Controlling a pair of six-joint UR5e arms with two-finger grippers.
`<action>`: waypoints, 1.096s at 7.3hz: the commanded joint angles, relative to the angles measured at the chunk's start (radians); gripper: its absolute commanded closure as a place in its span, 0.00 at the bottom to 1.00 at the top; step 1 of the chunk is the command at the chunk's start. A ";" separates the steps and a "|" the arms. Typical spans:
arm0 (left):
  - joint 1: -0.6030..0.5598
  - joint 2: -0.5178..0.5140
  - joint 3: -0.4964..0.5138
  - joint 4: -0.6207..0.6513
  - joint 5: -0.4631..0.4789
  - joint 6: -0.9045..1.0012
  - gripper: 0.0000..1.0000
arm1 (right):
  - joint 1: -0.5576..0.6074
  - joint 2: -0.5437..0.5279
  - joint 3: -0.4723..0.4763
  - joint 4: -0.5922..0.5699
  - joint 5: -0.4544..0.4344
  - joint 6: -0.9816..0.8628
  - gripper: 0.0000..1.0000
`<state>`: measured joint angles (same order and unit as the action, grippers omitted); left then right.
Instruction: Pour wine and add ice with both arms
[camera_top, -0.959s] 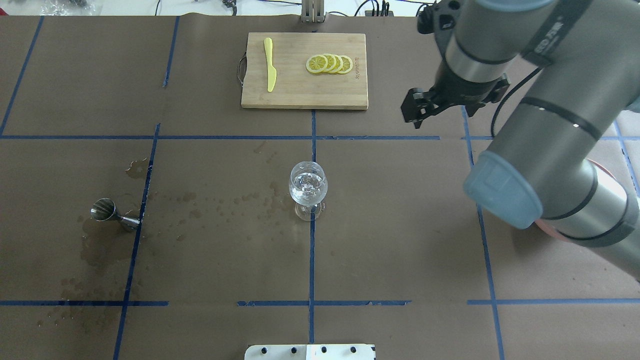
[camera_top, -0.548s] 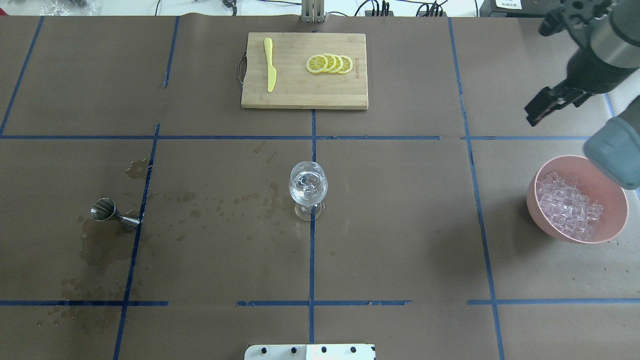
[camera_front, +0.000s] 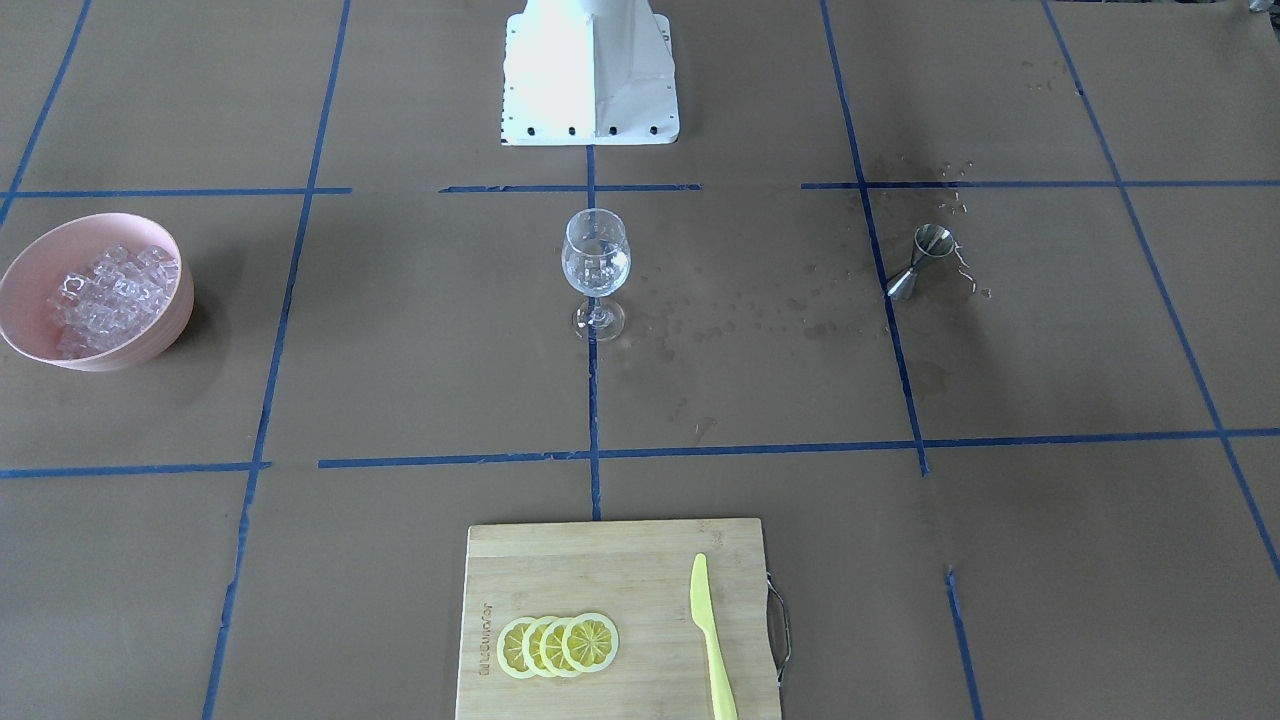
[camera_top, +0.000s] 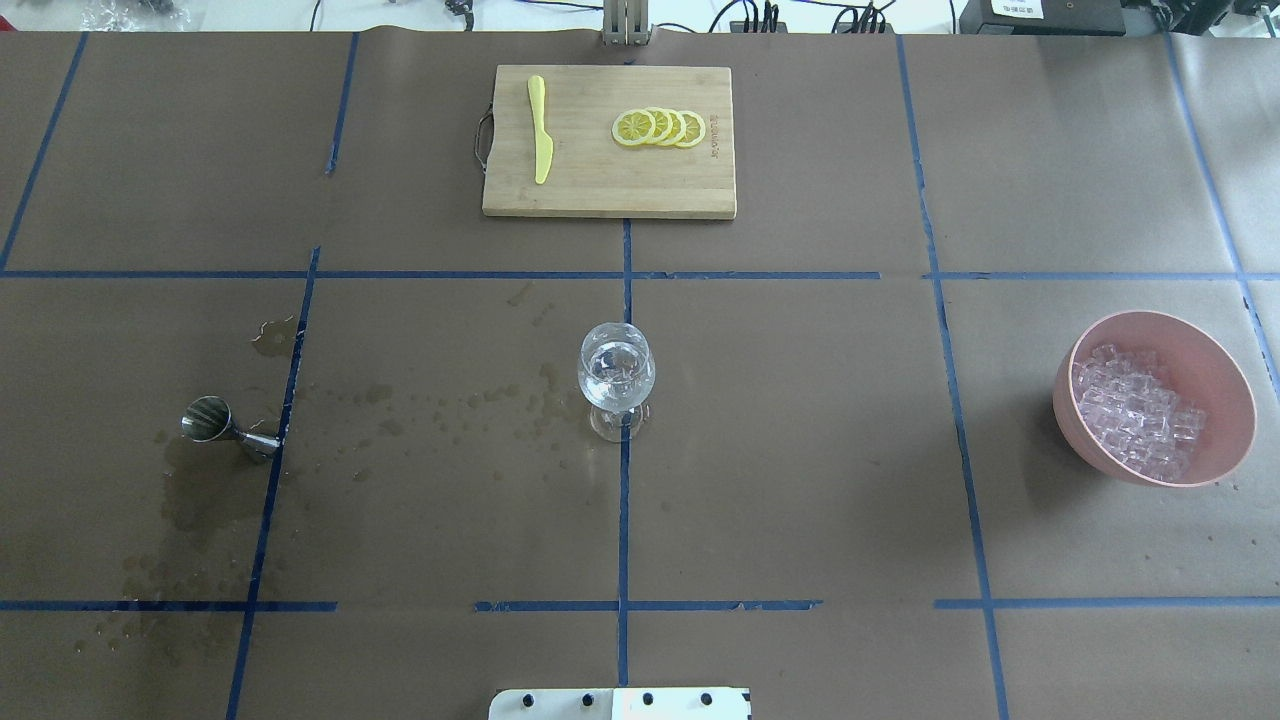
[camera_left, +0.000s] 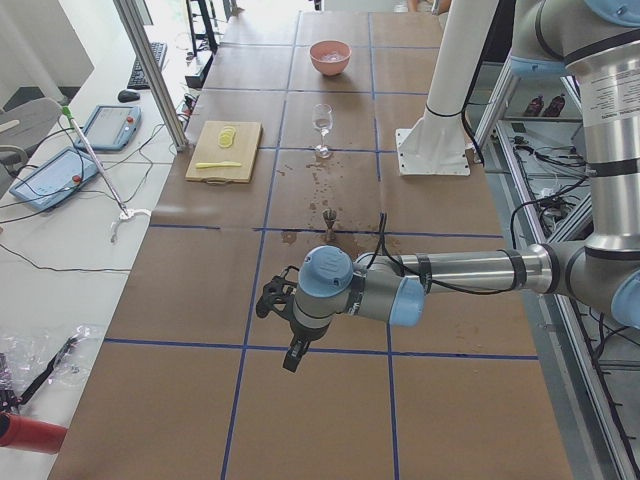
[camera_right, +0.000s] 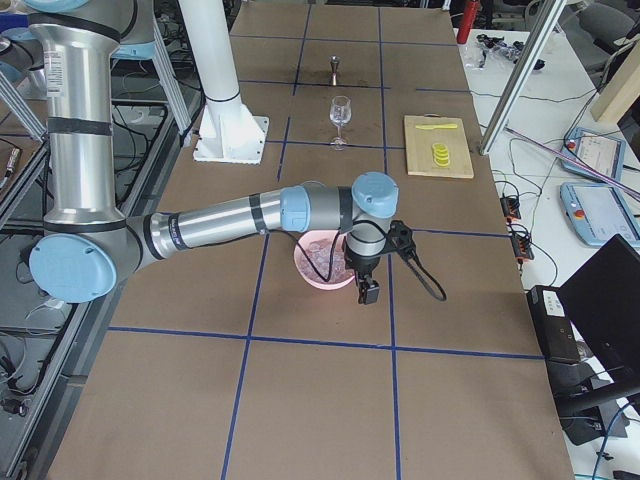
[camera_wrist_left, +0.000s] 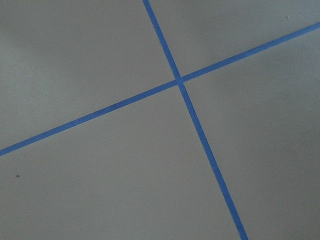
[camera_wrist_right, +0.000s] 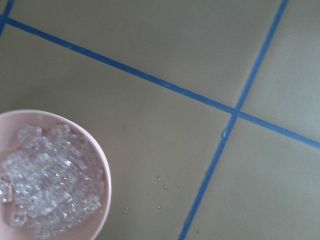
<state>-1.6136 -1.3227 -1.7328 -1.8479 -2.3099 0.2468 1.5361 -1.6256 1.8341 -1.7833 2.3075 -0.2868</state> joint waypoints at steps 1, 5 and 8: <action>0.000 0.026 -0.011 0.098 -0.003 -0.006 0.00 | 0.077 -0.113 -0.041 0.002 0.004 -0.022 0.00; -0.003 -0.003 -0.054 0.268 -0.049 -0.006 0.00 | 0.168 -0.154 -0.047 0.002 0.006 -0.014 0.00; -0.002 -0.004 -0.053 0.262 -0.049 -0.004 0.00 | 0.187 -0.195 -0.053 0.008 -0.110 -0.015 0.00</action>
<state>-1.6160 -1.3260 -1.7862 -1.5858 -2.3583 0.2417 1.7179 -1.7891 1.7887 -1.7776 2.2800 -0.3004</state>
